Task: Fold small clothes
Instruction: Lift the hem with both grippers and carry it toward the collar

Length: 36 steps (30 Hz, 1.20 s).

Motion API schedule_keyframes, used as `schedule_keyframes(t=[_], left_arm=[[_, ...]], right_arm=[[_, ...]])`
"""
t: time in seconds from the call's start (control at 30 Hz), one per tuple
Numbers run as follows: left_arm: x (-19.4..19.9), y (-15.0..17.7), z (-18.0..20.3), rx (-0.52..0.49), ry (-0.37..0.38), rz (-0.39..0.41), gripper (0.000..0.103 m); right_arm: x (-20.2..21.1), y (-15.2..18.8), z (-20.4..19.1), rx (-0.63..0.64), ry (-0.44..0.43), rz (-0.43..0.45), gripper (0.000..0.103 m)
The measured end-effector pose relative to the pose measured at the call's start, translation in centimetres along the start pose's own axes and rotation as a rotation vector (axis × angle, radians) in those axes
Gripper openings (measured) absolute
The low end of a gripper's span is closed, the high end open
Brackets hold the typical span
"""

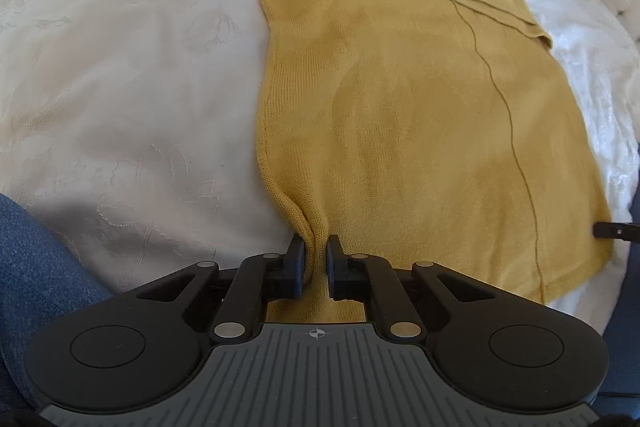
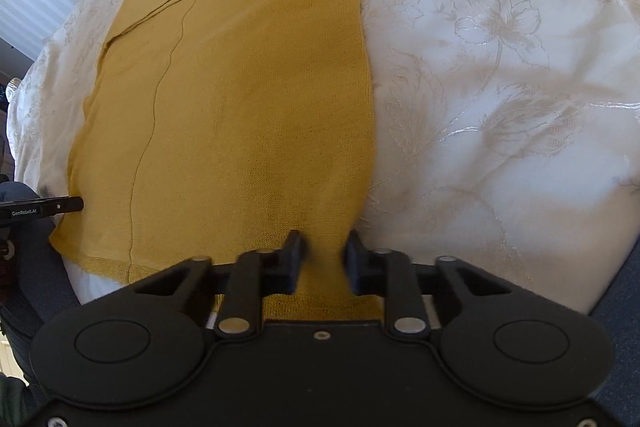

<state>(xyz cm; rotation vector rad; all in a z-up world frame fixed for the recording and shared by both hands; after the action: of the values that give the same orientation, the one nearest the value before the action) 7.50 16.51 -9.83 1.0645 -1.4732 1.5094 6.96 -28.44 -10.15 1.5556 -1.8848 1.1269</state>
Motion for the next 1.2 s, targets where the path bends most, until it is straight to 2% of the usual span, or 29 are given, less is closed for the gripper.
schedule_keyframes(t=[0.1,0.27,0.4,0.53,0.67,0.8,1.03,1.2], left_arm=[[1.3,0.2,-0.2,0.033,0.021,0.037,0.009],[4.2,0.1,0.4,0.076,0.053,0.134,0.009],[5.0,-1.7,0.6,0.099,0.080,0.208,0.009],[5.0,-4.3,0.5,0.143,0.074,0.266,0.009],[5.1,-6.8,0.1,0.194,0.088,0.315,0.009],[5.5,-9.4,0.1,0.203,0.094,0.362,0.009],[3.6,-13.7,0.1,0.217,0.105,0.359,0.009],[1.5,-16.8,-0.1,0.226,0.103,0.348,0.009]], right_arm=[[0.6,0.1,-0.4,0.012,-0.025,0.056,0.013],[2.9,0.1,-0.3,-0.018,-0.137,0.224,0.013],[4.0,-0.3,-0.1,-0.047,-0.205,0.364,0.013],[4.0,-2.2,-0.2,-0.052,-0.228,0.450,0.013],[3.5,-4.6,0.0,-0.065,-0.243,0.510,0.013],[3.4,-7.0,-0.3,-0.064,-0.261,0.572,0.013],[3.1,-11.8,0.7,-0.106,-0.254,0.673,0.013],[1.3,-15.5,1.2,-0.107,-0.215,0.677,0.013]])
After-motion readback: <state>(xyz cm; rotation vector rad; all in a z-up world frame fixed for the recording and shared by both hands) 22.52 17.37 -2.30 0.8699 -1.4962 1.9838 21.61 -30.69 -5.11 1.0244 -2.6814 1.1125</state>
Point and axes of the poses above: each gripper's, at about its wrist camera, not at the fingertips, and x roughly against the way its jaws point, z to its right, y to its underside, the point moved 1 cm from there along -x, roughly the way its jaws point, and after that the axes turned 14 degrees about -y, right-handed, at the moved point
